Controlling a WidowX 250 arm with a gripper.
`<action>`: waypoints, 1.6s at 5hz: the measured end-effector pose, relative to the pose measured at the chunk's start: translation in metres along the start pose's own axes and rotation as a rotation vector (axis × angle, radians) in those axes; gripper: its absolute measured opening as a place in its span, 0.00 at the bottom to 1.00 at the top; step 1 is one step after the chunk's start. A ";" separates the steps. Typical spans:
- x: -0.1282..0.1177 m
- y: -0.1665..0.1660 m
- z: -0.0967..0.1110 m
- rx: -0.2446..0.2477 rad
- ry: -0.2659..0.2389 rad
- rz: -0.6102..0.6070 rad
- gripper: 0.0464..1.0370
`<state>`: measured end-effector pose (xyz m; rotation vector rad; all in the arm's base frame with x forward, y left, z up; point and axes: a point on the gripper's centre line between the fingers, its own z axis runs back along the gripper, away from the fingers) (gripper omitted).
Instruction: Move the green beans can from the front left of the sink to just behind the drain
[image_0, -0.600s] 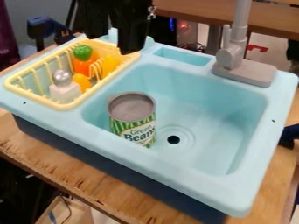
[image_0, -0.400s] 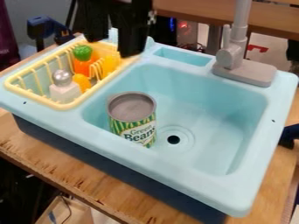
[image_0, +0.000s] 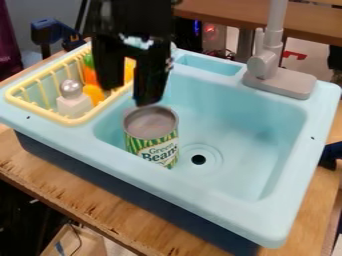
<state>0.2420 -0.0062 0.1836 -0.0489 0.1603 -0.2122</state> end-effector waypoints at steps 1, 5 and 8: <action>0.001 -0.002 -0.027 -0.049 0.072 -0.004 0.96; 0.005 0.001 -0.046 -0.025 0.200 0.009 0.96; 0.000 -0.002 -0.048 -0.063 0.315 0.038 0.96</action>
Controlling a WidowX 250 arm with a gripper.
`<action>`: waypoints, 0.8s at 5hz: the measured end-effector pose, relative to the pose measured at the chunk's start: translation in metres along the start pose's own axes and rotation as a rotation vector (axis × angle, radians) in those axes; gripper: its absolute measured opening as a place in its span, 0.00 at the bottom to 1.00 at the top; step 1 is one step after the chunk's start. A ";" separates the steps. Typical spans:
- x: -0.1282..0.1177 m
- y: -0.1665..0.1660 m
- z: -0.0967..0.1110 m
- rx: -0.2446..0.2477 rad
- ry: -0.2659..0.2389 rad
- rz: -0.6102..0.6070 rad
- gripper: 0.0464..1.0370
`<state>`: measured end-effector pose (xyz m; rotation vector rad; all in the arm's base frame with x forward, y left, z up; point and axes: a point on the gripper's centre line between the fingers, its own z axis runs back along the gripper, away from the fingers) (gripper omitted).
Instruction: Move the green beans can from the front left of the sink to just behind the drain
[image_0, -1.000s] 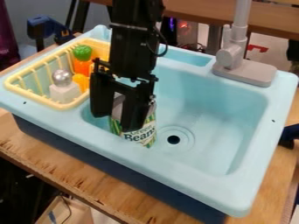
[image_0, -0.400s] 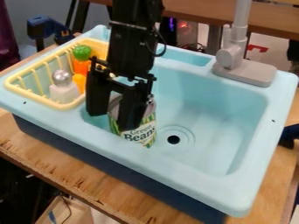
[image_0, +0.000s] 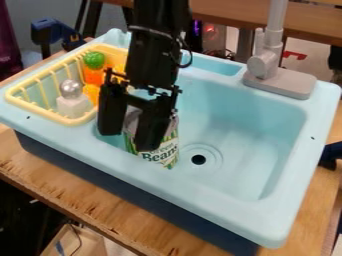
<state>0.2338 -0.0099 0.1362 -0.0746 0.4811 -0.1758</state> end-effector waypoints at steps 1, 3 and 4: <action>0.004 0.002 -0.004 0.005 0.013 -0.001 0.96; 0.017 0.011 0.002 0.062 -0.011 -0.003 0.96; 0.041 0.015 0.017 0.209 -0.149 -0.070 0.96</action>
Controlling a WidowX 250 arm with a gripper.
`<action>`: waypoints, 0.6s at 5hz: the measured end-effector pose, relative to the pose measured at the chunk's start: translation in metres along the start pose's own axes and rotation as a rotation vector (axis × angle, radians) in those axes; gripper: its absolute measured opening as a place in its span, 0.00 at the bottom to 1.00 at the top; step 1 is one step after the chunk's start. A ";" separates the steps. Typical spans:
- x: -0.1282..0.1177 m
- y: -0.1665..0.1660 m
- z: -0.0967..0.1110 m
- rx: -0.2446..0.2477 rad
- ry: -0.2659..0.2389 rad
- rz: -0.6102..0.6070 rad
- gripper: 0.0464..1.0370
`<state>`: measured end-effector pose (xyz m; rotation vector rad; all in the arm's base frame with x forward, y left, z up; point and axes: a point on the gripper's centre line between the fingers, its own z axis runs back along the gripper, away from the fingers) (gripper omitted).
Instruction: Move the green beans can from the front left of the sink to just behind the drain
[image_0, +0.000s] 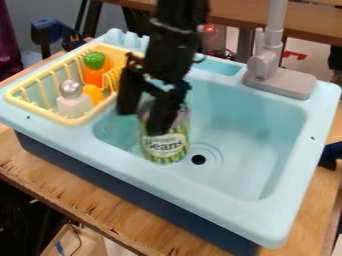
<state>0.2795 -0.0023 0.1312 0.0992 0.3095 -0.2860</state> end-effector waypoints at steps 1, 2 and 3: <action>0.022 0.002 0.019 0.034 -0.204 -0.019 0.96; 0.030 0.005 0.036 0.050 -0.286 0.008 0.96; 0.037 0.005 0.031 0.043 -0.285 -0.002 0.96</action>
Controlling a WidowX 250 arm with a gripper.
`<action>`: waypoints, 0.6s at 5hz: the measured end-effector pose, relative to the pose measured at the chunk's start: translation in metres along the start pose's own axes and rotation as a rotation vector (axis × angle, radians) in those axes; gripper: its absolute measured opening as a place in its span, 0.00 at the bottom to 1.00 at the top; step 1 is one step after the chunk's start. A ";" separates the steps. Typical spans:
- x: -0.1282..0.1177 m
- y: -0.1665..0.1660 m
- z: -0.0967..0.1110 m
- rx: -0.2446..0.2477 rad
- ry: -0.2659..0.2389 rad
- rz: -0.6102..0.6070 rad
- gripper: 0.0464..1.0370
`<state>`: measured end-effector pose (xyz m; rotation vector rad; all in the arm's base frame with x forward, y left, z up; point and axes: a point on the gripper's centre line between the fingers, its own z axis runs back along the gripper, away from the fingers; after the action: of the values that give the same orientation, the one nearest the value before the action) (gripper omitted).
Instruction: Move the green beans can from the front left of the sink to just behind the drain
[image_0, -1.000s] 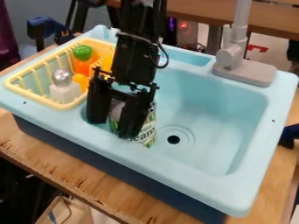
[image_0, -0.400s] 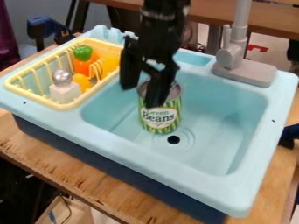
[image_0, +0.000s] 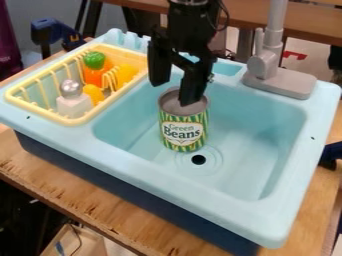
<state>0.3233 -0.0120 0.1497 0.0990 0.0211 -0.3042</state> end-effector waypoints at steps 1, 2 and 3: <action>0.003 -0.002 0.001 -0.012 -0.015 -0.006 0.96; 0.000 -0.005 0.011 -0.033 -0.040 -0.007 0.96; -0.013 -0.006 0.042 -0.027 -0.101 0.017 0.96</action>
<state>0.3096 -0.0179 0.1916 0.0567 -0.0753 -0.2911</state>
